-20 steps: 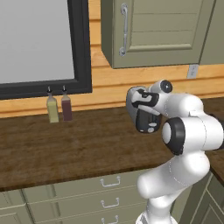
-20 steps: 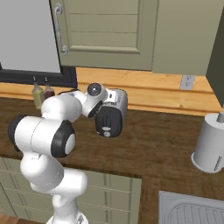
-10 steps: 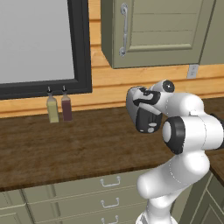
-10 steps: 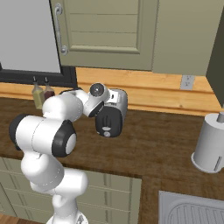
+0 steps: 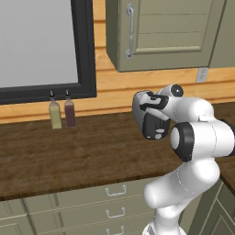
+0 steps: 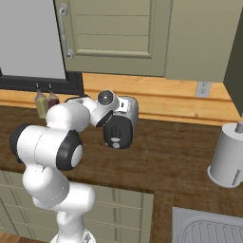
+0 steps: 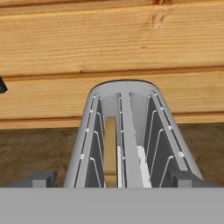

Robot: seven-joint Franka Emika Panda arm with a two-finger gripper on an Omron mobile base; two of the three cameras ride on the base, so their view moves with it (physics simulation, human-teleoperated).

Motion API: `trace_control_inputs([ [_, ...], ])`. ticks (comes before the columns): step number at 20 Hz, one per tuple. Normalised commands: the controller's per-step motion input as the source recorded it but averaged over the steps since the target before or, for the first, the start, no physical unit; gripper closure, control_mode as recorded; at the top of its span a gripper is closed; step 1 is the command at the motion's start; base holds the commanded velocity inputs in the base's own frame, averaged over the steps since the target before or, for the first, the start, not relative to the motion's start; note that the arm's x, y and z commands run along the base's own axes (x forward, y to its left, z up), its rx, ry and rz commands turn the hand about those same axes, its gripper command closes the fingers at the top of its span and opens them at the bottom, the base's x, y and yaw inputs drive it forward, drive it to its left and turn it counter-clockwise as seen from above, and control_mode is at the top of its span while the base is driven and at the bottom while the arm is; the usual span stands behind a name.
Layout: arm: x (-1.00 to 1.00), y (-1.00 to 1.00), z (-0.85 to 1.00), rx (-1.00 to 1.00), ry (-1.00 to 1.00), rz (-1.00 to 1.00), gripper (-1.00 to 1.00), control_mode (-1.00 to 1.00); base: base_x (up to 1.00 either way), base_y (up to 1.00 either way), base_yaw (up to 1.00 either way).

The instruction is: Start the toaster. Once the lever pops up, take the bread to the plate on the dining counter.

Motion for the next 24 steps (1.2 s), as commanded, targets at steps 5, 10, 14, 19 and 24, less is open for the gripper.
trace_control_inputs([
  [5, 0.00, 0.00, 0.00, 0.00, 0.00, 0.00, -1.00, -1.00, 0.00, 0.00, 0.00],
  [10, 0.00, 0.00, 0.00, 0.00, 0.00, 0.00, -1.00, -1.00, 0.00, 0.00, 0.00],
  [14, 0.00, 0.00, 0.00, 0.00, 0.00, 0.00, -1.00, -1.00, 0.00, 0.00, 0.00],
  [19, 0.00, 0.00, 0.00, 0.00, 0.00, 0.00, -1.00, -1.00, 0.00, 0.00, 0.00],
  [24, 0.00, 0.00, 0.00, 0.00, 0.00, 0.00, -1.00, -1.00, 0.00, 0.00, 0.00],
])
